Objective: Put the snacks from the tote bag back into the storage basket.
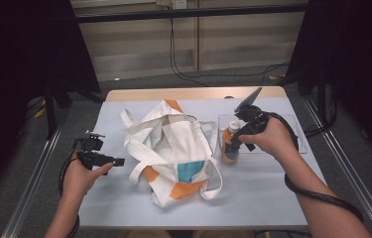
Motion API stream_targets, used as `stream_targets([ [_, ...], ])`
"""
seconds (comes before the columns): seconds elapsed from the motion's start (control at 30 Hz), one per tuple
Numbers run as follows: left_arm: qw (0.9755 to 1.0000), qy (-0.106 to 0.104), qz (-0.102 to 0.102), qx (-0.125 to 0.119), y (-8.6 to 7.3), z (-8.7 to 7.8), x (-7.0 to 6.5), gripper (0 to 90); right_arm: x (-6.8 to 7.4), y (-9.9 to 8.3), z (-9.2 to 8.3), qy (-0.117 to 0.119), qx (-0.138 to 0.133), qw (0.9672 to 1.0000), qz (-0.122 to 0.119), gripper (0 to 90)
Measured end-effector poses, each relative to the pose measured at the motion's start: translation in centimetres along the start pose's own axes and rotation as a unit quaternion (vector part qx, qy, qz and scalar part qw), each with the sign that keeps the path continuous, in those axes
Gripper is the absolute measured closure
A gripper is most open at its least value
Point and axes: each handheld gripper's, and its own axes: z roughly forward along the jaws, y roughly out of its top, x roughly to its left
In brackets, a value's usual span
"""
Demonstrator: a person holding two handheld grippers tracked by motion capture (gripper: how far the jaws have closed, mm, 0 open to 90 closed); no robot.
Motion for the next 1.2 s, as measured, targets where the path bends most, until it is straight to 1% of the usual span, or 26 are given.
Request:
stream_targets([
  [0.03, 1.0, -0.003, 0.0, 0.002, 0.0, 0.0, 0.0, 14.9, 0.0, -0.1, 0.0, 0.0, -0.001, 1.0, 0.001, 13.0],
  [0.13, 1.0, -0.001, -0.001, 0.001, 0.0, 0.0, 0.0, 14.9, 0.0, -0.4, 0.0, 0.0, 0.0, 1.0, -0.005, 12.8],
  [0.2, 1.0, 0.003, -0.002, -0.004, 0.0, 0.0, 0.0, 14.9, 0.0, -0.6, 0.1, 0.0, 0.0, 1.0, -0.009, 12.8],
  [0.33, 1.0, 0.001, -0.002, -0.004, 0.0, -0.1, 0.1, 14.8, 0.1, -1.1, 0.3, 0.003, 0.004, 0.9999, -0.013, 12.7],
  [0.37, 1.0, 0.002, -0.001, -0.004, 0.0, -0.1, 0.1, 14.8, 0.1, -1.2, 0.4, 0.003, 0.001, 0.9998, -0.017, 12.6],
  [0.5, 1.0, 0.002, -0.002, -0.004, 0.0, -0.1, 0.1, 14.8, 0.1, -1.7, 0.4, 0.006, 0.003, 0.9998, -0.018, 12.6],
  [0.57, 1.0, 0.002, -0.002, -0.004, 0.0, -0.1, 0.0, 14.8, 0.1, -2.0, 0.5, 0.004, 0.001, 0.9998, -0.02, 12.6],
  [0.6, 1.0, 0.003, -0.001, -0.004, 0.0, -0.1, 0.0, 14.8, 0.1, -2.1, 0.4, 0.002, 0.004, 0.9997, -0.024, 12.6],
  [0.67, 1.0, 0.002, -0.001, -0.004, 0.0, -0.1, 0.0, 14.8, 0.1, -2.3, 0.5, 0.008, 0.003, 0.9996, -0.028, 12.6],
  [0.73, 1.0, 0.002, -0.001, -0.004, 0.0, -0.1, 0.0, 14.8, 0.2, -2.5, 0.5, 0.004, 0.001, 0.9996, -0.029, 12.6],
  [0.77, 1.0, 0.002, -0.001, -0.003, 0.0, -0.1, 0.0, 14.8, 0.2, -2.6, 0.6, 0.004, 0.003, 0.9994, -0.033, 12.6],
  [0.83, 1.0, 0.0, 0.0, -0.001, 0.0, -0.1, 0.0, 14.8, 0.4, -2.8, 0.7, 0.004, 0.006, 0.9994, -0.034, 12.6],
  [0.87, 1.0, 0.002, 0.001, -0.001, 0.0, -0.1, 0.0, 14.8, 0.4, -2.9, 0.7, 0.004, 0.006, 0.9993, -0.038, 12.6],
  [0.9, 1.0, 0.001, -0.002, -0.002, 0.0, 0.0, -0.1, 14.8, 0.5, -3.0, 0.8, 0.005, 0.003, 0.9993, -0.038, 12.6],
  [0.97, 1.0, 0.001, -0.002, -0.002, 0.0, 0.0, -0.1, 14.8, 0.7, -3.2, 0.8, 0.001, 0.008, 0.9991, -0.042, 12.6],
  [1.03, 1.0, 0.0, -0.006, -0.004, 0.0, 0.0, -0.1, 14.8, 0.9, -3.3, 0.8, -0.001, 0.007, 0.9989, -0.046, 12.6],
  [1.13, 1.0, 0.0, -0.004, -0.005, 0.0, 0.1, -0.1, 14.8, 1.2, -3.6, 0.9, 0.0, 0.012, 0.9987, -0.049, 12.6],
  [1.17, 1.0, 0.002, 0.001, -0.001, 0.0, 0.0, -0.1, 14.8, 1.3, -3.7, 1.0, -0.001, 0.011, 0.9985, -0.054, 12.6],
  [1.2, 1.0, 0.003, 0.002, -0.001, 0.1, 0.0, -0.1, 14.8, 1.4, -3.8, 1.1, -0.002, 0.01, 0.9983, -0.058, 12.6],
])
